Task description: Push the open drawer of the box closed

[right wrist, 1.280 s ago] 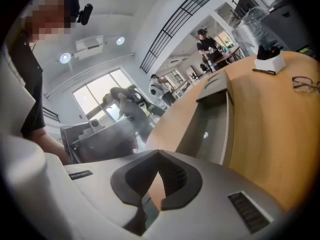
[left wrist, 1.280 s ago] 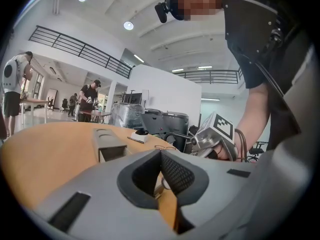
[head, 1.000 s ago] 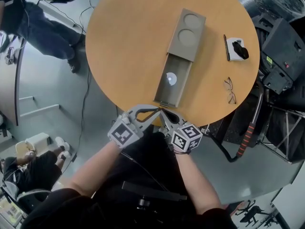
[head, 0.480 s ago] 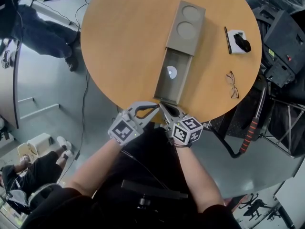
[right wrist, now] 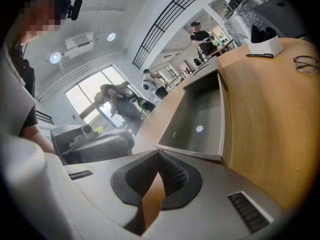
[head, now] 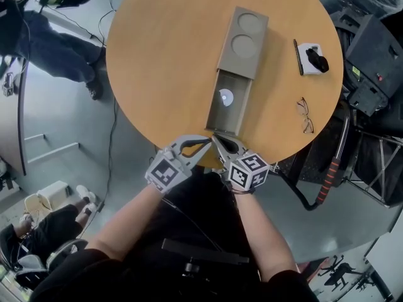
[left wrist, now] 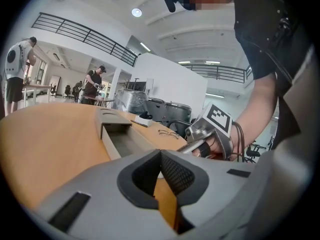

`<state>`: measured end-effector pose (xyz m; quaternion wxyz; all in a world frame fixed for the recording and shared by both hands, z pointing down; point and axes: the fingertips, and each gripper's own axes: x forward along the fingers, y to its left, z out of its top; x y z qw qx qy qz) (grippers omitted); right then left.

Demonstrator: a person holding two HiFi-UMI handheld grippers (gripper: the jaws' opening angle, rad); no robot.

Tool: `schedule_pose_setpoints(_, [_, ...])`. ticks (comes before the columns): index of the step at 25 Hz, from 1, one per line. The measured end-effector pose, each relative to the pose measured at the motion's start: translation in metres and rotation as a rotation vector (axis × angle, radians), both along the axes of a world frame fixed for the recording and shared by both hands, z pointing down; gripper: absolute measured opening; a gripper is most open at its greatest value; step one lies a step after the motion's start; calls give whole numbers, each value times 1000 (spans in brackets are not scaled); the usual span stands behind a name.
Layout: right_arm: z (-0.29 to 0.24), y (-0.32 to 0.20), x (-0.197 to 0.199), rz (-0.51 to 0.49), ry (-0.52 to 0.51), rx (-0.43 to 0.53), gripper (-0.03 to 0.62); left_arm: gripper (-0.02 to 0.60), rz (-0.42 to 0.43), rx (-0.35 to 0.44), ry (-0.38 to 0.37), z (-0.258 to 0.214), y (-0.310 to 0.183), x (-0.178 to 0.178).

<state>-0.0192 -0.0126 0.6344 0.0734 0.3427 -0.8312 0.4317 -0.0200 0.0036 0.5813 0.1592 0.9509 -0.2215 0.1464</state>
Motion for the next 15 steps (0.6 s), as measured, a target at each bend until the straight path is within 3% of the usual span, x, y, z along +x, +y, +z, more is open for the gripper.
schedule_pose_setpoints(15, [-15,-33,-8,-9,3,53,6,32,20,-24,9,-2,-29,1])
